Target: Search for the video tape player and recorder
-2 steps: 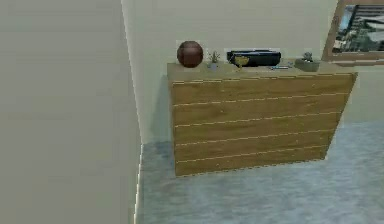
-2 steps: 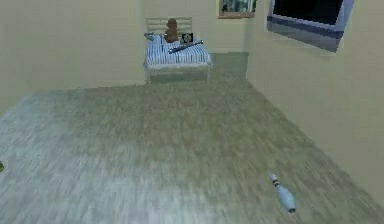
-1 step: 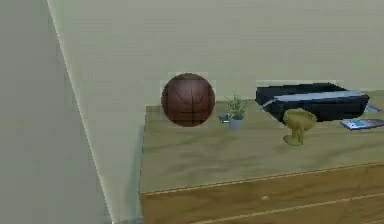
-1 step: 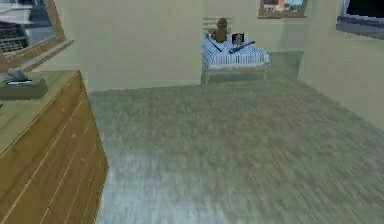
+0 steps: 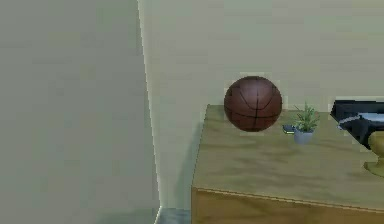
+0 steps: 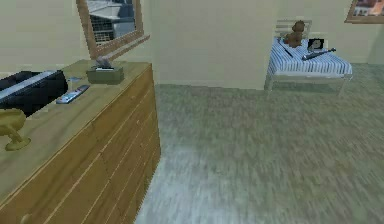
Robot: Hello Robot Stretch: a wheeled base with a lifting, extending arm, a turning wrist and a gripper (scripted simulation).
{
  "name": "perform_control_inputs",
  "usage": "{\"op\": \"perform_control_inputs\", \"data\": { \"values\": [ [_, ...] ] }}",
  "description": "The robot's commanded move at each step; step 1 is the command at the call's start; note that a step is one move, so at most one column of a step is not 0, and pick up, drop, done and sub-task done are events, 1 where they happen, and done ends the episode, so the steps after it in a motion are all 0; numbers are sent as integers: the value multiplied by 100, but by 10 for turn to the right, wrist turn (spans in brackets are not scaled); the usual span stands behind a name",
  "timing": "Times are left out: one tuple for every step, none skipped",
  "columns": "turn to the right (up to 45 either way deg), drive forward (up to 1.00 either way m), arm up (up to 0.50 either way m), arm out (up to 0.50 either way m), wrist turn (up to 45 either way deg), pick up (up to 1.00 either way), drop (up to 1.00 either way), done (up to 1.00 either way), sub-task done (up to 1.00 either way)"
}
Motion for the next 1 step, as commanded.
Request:
{"op": "perform_control_inputs", "data": {
  "values": [
    [0, 10, 0, 0, 0, 0, 0, 0, 0]
  ]
}}
